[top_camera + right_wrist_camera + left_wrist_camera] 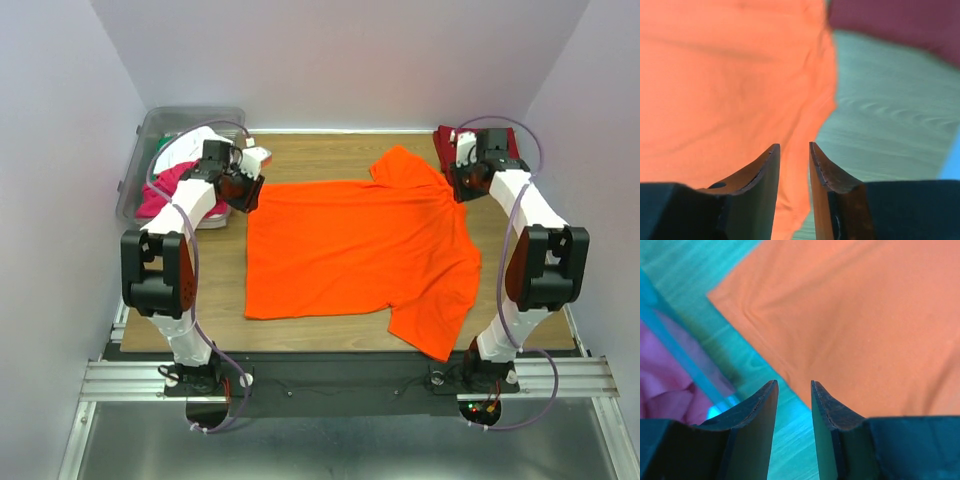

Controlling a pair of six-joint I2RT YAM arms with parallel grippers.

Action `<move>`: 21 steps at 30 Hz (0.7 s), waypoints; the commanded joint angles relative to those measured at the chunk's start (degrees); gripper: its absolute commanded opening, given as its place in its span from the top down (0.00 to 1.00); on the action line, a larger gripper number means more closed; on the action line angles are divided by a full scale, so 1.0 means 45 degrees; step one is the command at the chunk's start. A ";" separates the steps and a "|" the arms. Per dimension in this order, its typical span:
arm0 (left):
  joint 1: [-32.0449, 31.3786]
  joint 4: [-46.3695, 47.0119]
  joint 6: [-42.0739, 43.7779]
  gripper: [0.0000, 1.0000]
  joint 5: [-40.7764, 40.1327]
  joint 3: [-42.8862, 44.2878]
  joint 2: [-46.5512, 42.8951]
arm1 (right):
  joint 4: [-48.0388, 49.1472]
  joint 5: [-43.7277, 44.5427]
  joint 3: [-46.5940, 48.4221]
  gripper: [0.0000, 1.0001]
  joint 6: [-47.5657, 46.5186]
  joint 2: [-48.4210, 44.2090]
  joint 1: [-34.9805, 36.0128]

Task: Fold and stack the t-shirts
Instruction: Fold the tshirt

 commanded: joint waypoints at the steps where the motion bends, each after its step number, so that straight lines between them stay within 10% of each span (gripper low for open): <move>1: -0.0234 0.0277 0.0469 0.56 0.0079 -0.1340 0.0208 | -0.0708 -0.0876 -0.1124 0.67 -0.0402 0.0877 -0.0016; 21: -0.0508 -0.1708 0.3535 0.60 -0.1311 -0.6635 -0.2759 | -0.2147 -0.0153 -0.7219 0.73 -0.3155 -0.2419 -0.0016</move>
